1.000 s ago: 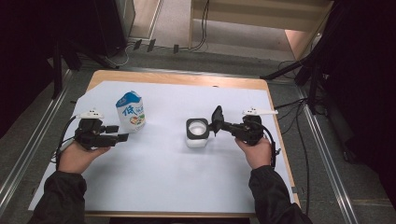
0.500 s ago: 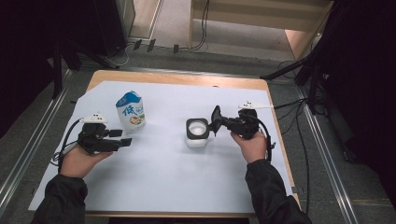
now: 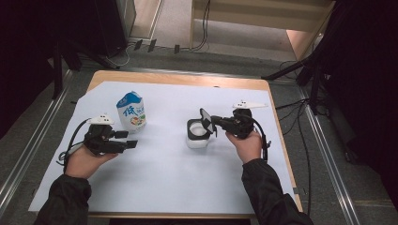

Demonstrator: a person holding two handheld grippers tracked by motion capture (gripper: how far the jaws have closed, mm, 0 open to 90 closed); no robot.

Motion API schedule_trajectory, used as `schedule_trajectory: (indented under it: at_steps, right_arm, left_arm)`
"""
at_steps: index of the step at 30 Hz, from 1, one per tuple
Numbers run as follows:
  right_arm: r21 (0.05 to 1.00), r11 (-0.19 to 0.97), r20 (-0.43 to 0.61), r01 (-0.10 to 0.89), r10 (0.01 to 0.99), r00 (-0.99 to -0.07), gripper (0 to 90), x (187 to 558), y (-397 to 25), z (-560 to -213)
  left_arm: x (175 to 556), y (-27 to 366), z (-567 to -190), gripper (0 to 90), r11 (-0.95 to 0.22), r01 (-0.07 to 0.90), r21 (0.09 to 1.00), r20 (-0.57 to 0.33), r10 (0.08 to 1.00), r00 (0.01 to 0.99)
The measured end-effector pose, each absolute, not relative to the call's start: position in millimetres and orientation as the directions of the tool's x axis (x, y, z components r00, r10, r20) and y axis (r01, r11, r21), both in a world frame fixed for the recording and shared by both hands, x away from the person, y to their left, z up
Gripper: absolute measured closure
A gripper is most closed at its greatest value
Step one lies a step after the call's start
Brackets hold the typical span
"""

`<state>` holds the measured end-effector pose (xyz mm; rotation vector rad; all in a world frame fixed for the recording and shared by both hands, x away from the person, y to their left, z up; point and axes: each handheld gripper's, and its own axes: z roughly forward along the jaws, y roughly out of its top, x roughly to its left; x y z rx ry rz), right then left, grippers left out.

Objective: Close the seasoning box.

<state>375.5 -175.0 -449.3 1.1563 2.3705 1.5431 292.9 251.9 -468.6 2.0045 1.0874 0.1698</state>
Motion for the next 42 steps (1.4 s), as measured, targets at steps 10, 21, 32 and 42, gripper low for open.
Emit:
schedule_trajectory:
  at_steps: [10,21,32,42]
  right_arm:
    - [0.816,0.243,0.281,0.524,0.626,-0.727,89.0,374,-168,-451]
    - [0.84,0.248,0.197,0.483,0.69,-0.696,72.2,373,-193,-450]
    - [0.847,0.212,0.184,0.487,0.743,-0.644,60.7,366,-226,-458]
    - [0.84,0.193,0.185,0.507,0.777,-0.601,53.4,354,-243,-468]
  left_arm:
    - [293,251,-469,39.5,-0.279,0.635,0.72,-0.256,0.744,0.617]
    - [295,245,-469,38.2,-0.296,0.623,0.724,-0.247,0.732,0.635]
    - [303,236,-470,38.2,-0.315,0.618,0.721,-0.252,0.711,0.656]
    - [313,223,-473,37.8,-0.35,0.606,0.714,-0.248,0.683,0.686]
